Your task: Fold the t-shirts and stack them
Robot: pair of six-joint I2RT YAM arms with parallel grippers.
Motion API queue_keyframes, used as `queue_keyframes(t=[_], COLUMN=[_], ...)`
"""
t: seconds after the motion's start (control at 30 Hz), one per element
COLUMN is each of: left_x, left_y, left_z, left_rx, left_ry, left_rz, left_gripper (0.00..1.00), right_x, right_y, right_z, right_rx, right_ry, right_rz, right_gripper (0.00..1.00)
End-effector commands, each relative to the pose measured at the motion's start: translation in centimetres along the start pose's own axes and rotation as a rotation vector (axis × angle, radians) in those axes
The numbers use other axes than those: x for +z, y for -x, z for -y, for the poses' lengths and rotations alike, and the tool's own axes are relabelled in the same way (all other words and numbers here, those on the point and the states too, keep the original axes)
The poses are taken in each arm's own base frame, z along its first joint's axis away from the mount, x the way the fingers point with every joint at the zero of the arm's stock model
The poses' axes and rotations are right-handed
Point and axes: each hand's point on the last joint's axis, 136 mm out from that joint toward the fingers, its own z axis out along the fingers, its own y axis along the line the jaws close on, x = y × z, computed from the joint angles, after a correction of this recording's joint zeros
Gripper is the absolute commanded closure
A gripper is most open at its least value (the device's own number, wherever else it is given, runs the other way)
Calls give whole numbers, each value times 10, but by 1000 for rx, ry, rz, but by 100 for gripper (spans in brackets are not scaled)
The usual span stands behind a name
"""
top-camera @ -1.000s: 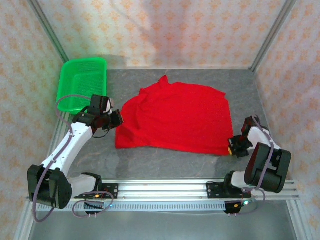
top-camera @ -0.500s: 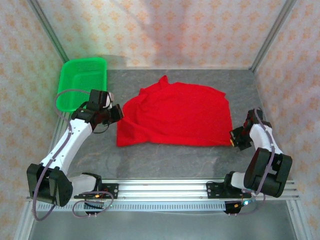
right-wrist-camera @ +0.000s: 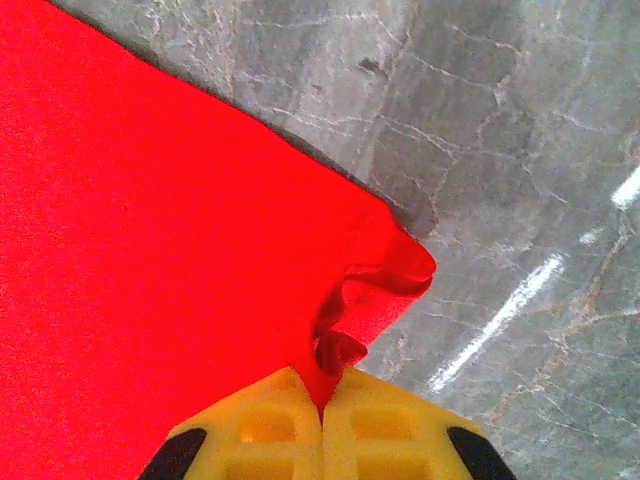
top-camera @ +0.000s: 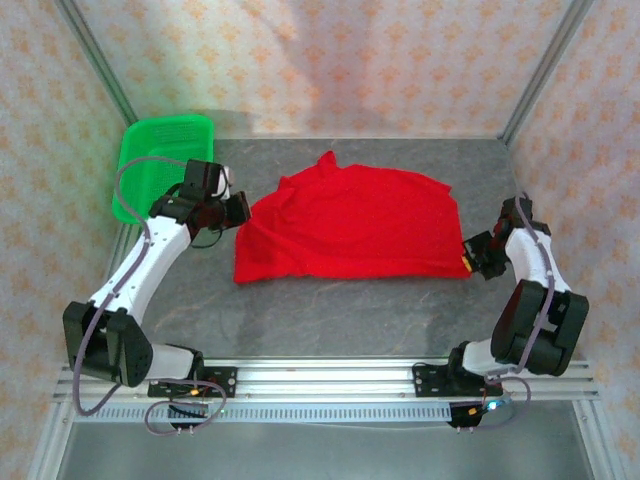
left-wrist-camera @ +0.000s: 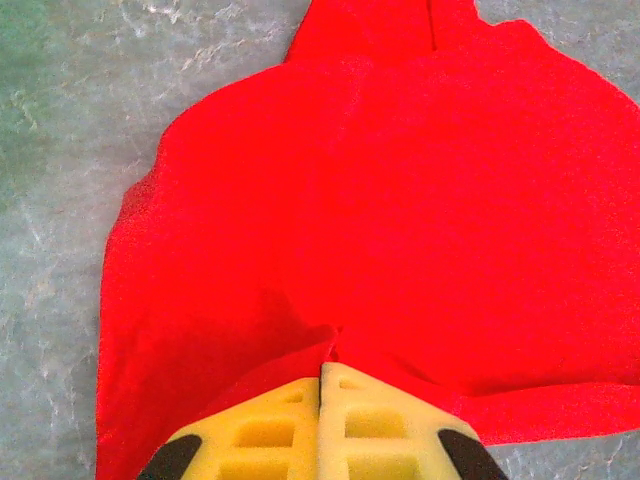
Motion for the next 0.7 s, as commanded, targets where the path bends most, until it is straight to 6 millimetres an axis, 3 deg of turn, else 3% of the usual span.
queue_keyframes(t=[0.0, 0.67], left_x=[-2, 40], left_y=[17, 52], left_z=[5, 4], left_rx=[73, 154], left_ry=[16, 83], left_rz=[27, -1], left_gripper=[100, 100], right_x=[-2, 19], right_y=[5, 26], right_z=[-7, -30], right_rx=[-36, -112], right_ry=[-11, -45], right_rz=[-9, -40], right_gripper=[100, 100])
